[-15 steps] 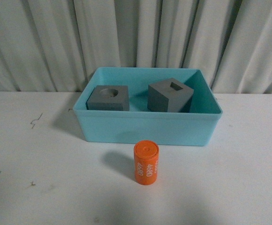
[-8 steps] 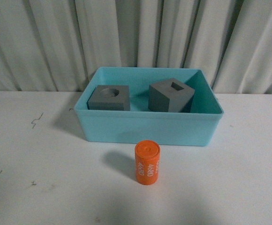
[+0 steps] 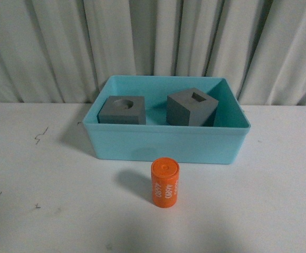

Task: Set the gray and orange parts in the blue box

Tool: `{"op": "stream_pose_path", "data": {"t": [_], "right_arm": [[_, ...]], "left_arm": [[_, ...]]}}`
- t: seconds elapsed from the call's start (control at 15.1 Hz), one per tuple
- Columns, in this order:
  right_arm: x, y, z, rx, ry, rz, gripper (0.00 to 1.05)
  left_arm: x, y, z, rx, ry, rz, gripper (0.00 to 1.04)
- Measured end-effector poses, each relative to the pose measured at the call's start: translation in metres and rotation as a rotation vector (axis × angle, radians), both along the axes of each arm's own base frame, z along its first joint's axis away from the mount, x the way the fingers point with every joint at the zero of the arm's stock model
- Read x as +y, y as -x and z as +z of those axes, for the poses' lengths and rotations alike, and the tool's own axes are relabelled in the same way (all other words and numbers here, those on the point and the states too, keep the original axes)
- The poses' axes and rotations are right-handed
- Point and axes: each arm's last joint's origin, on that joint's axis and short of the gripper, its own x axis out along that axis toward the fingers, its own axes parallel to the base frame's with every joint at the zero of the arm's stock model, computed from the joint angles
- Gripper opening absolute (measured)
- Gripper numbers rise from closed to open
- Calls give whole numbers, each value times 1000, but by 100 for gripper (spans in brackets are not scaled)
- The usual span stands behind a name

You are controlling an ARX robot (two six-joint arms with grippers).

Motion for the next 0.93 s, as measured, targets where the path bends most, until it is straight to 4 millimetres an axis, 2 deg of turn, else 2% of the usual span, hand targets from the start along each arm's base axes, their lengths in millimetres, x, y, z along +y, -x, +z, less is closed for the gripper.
{"op": "stream_pose_path", "data": {"t": [0.27,0.33,0.46,0.73,0.86,0.93], "right_arm": [[0,0,0,0,0,0,98],[0,0,0,0,0,0,98],[0,0,0,0,0,0,98],[0,0,0,0,0,0,98],[0,0,0,0,0,0,98],[-1,1,-2,171,-47,-66,98]], "left_arm": [[0,0,-3,17,0,-3,2],[0,0,-3,17,0,-3,11],[0,0,-3,17,0,-3,36],[0,0,-3,17,0,-3,99],[0,0,-3,17,0,-3,98],[0,0,-3,17,0,-3,98]]}}
